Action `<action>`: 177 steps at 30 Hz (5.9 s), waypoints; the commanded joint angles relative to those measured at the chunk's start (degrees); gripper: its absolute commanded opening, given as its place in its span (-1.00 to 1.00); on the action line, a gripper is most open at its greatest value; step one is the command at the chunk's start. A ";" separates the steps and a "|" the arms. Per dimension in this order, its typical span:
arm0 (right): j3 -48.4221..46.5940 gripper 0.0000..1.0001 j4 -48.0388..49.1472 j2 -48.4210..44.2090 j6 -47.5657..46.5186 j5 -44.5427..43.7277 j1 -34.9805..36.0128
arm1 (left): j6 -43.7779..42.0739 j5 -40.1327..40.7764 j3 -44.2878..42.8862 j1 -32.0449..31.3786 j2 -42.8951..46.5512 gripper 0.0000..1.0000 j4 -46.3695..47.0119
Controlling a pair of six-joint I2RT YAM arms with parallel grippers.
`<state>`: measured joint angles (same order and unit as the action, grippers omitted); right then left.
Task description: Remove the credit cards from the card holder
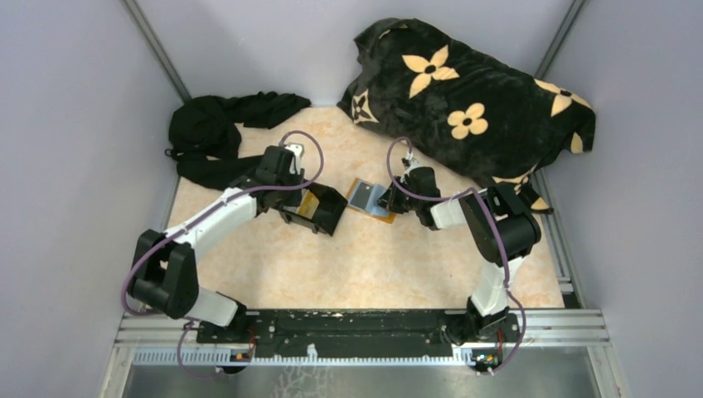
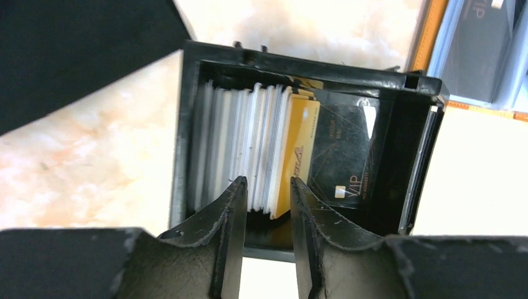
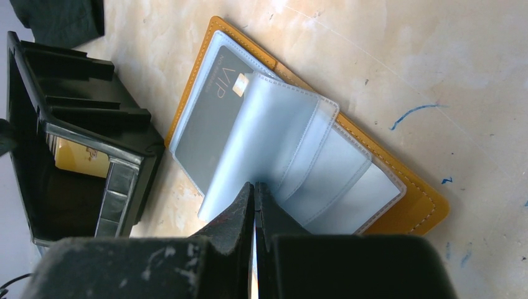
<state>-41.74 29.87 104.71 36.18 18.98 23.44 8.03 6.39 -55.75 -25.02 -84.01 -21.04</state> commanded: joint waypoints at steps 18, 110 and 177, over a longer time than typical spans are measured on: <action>8.18 -1.00 -3.72 -18.42 -0.68 -19.77 3.06 | 9.57 -1.85 1.96 0.06 13.25 0.98 13.58; 5.54 -0.81 -18.82 -21.18 -2.21 -9.09 -4.74 | 21.45 -34.78 -3.17 -14.54 -33.64 0.24 44.78; 9.61 -1.00 -19.65 -29.18 -0.75 -10.31 -4.95 | 28.22 -49.68 -4.69 -15.26 -36.94 0.29 52.11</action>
<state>-29.61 9.67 79.13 36.47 10.00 18.94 37.45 -43.33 -61.43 -40.14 -120.36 32.60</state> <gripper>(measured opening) 0.005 0.648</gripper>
